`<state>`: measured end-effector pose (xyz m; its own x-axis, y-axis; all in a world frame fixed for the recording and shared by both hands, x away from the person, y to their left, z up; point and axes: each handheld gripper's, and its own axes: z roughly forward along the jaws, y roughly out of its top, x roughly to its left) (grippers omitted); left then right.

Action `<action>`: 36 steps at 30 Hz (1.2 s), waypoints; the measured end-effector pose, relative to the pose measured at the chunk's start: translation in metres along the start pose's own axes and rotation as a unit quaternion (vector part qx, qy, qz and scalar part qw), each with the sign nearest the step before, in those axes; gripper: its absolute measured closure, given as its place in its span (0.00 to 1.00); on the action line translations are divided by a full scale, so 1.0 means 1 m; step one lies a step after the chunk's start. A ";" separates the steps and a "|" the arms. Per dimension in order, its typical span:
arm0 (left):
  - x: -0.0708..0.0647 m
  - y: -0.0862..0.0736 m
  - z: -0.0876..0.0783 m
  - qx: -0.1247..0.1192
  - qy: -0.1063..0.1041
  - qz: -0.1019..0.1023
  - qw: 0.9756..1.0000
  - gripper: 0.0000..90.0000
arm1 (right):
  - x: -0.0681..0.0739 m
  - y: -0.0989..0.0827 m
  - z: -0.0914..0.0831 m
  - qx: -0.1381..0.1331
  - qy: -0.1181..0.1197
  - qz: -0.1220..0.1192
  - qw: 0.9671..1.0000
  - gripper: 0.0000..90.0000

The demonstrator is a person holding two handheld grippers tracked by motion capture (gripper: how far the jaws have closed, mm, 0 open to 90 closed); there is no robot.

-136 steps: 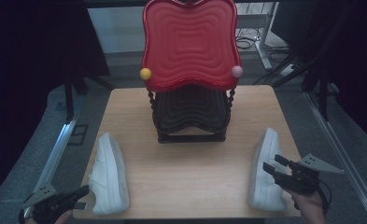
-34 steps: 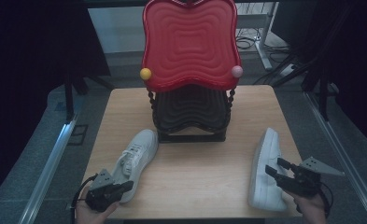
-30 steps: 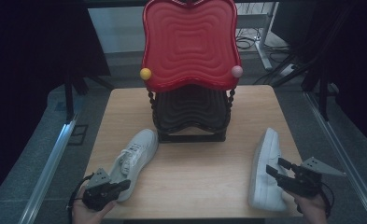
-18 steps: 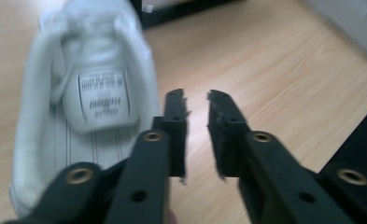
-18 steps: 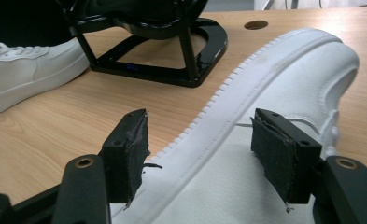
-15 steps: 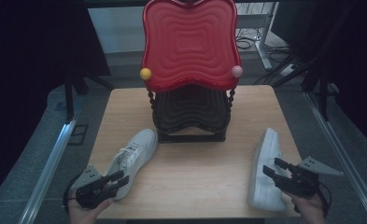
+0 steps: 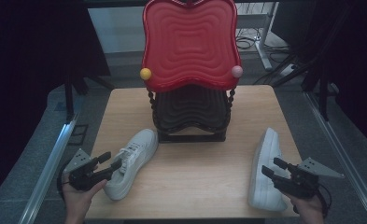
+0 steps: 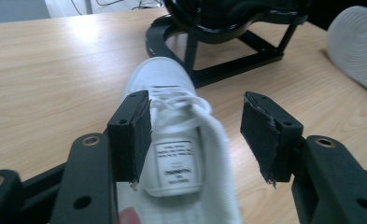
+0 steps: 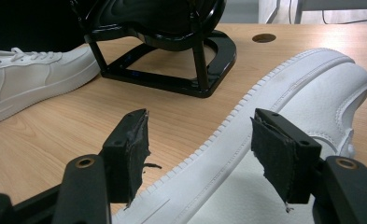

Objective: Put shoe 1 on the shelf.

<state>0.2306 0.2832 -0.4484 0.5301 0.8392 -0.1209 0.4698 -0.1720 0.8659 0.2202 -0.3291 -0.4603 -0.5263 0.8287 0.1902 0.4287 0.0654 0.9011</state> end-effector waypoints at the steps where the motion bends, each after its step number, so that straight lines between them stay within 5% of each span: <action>1: 0.003 0.000 0.002 0.004 0.005 0.002 1.000 0.48 | 0.000 0.000 0.000 0.000 -0.001 0.000 1.000 0.41; 7: 0.018 -0.003 0.016 0.027 0.016 -0.014 0.999 0.49 | -0.001 -0.001 -0.001 0.001 -0.003 0.004 1.000 0.41; 18: 0.029 -0.009 0.046 0.082 0.024 0.016 0.996 0.54 | -0.002 -0.002 0.000 0.000 -0.007 0.007 1.000 0.41; 23: 0.029 -0.010 0.058 0.091 0.020 0.027 0.995 0.66 | -0.004 -0.004 0.001 0.003 -0.010 0.009 1.000 0.40; 31: 0.029 -0.012 0.057 0.073 0.033 0.037 0.996 0.91 | -0.002 -0.004 0.000 0.001 -0.008 0.007 1.000 0.40; 36: 0.038 -0.015 0.048 0.028 0.002 -0.022 0.999 0.91 | -0.004 -0.003 -0.003 -0.004 -0.014 0.011 1.000 0.41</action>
<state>0.2778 0.2932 -0.4895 0.5053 0.8485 -0.1574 0.5323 -0.1629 0.8307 0.2191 -0.3342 -0.4631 -0.4950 0.8457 0.1996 0.4342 0.0418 0.8998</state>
